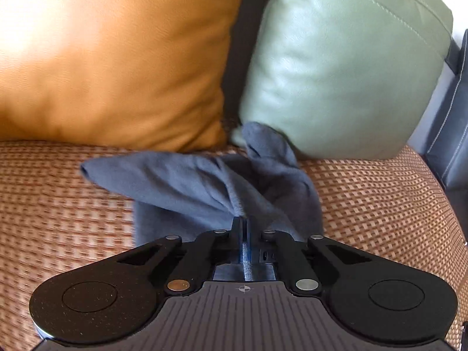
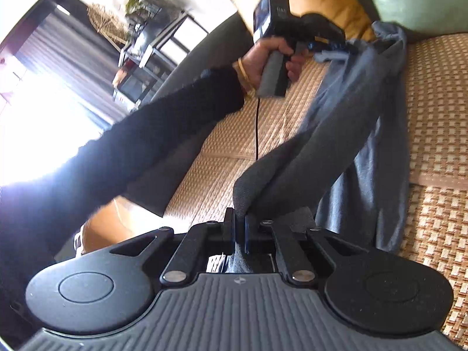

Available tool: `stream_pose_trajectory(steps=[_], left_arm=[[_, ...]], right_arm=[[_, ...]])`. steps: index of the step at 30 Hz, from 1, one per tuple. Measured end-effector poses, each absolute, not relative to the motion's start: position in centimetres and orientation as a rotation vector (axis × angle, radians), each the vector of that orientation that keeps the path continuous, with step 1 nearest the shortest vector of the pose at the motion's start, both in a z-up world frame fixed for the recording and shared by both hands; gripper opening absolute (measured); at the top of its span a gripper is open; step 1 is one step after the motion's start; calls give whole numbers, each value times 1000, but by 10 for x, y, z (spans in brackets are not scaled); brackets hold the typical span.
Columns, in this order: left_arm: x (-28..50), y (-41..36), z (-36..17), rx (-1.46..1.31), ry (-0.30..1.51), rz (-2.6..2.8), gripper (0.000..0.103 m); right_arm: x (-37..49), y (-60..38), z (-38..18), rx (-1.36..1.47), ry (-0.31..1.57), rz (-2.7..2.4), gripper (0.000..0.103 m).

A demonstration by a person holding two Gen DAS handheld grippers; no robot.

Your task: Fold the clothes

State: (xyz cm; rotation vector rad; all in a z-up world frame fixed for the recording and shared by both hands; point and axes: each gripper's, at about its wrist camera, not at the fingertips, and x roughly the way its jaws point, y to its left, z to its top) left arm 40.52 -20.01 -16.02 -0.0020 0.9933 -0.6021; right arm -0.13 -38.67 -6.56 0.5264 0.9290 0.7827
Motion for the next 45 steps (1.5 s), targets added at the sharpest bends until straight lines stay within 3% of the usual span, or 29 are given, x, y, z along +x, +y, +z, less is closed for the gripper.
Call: stream_pose_trajectory(steps=[4,5,6,8,11,13,16,26,34,36,37,38,44,45], left_arm=[[411,-185,-163,-13,977,-563,0],[412,-184,-167,8,981,-545,7],[413,-182,-173,35,989,-519,24],[412,-178,-185,82,999,-463,37],[406,-158,-190,95,1015,-432,44],[394,-140,-180,75,1001,-446,45],[352,-112,-156,77,957,-497,56],[118,-38,-135,58,1025,-776,61],[47,-32,-159,64,1035,-799,70],[45,-35,-159,51,1055,-814,67],[44,-36,-159,44,1065,-821,37],[44,-36,-157,32,1076,-829,12],[57,-6,-122,-160,1171,-851,11],[58,-5,-126,-141,1196,-834,18]], right_arm=[[4,-371,-81,520,982,829,11],[6,-364,-88,509,1010,840,12],[7,-355,-95,489,1037,850,12],[8,-337,-111,461,1088,872,18],[8,-324,-129,478,1150,884,24],[4,-328,-126,478,1138,864,25],[-9,-352,-110,510,1080,782,33],[-66,-370,-108,537,1017,605,42],[-82,-348,-137,457,1028,562,50],[-86,-343,-144,437,1031,551,52],[-88,-340,-148,427,1032,545,42],[-90,-337,-152,417,1033,540,12],[-101,-367,-115,670,926,633,8],[-102,-372,-113,692,918,628,8]])
